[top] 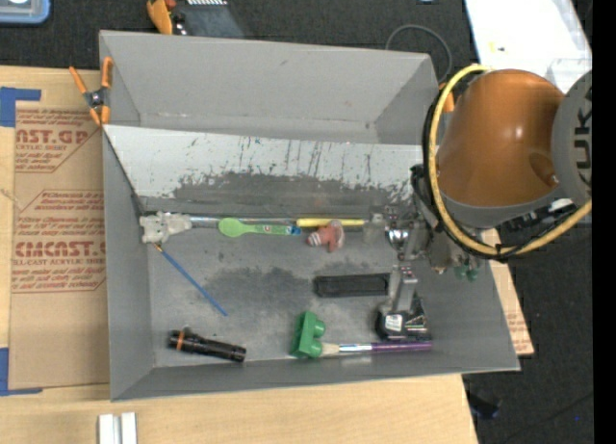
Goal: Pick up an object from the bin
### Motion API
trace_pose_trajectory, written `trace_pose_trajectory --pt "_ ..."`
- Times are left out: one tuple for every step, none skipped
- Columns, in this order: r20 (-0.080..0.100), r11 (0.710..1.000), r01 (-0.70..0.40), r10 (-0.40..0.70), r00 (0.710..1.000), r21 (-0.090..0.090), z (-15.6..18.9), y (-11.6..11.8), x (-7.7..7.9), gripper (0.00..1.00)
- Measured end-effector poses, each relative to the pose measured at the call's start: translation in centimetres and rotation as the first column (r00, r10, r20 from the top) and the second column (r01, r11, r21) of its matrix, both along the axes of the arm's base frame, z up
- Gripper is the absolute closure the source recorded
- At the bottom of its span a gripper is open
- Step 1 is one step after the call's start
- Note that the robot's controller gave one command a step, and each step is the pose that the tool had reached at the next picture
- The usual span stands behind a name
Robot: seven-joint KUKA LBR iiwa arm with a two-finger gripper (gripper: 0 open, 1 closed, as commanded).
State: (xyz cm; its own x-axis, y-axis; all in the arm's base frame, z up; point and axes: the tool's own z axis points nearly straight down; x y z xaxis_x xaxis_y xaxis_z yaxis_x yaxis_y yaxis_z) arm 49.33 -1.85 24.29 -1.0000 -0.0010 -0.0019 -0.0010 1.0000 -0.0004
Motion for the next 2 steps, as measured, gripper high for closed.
trace_pose_trajectory --pt "0.0 1.0 0.0 0.0 1.0 0.0 0.0 0.0 0.0 0.0" --pt "0.009 1.0 0.011 -0.011 1.0 0.001 -6.3 0.9 3.9 0.0"
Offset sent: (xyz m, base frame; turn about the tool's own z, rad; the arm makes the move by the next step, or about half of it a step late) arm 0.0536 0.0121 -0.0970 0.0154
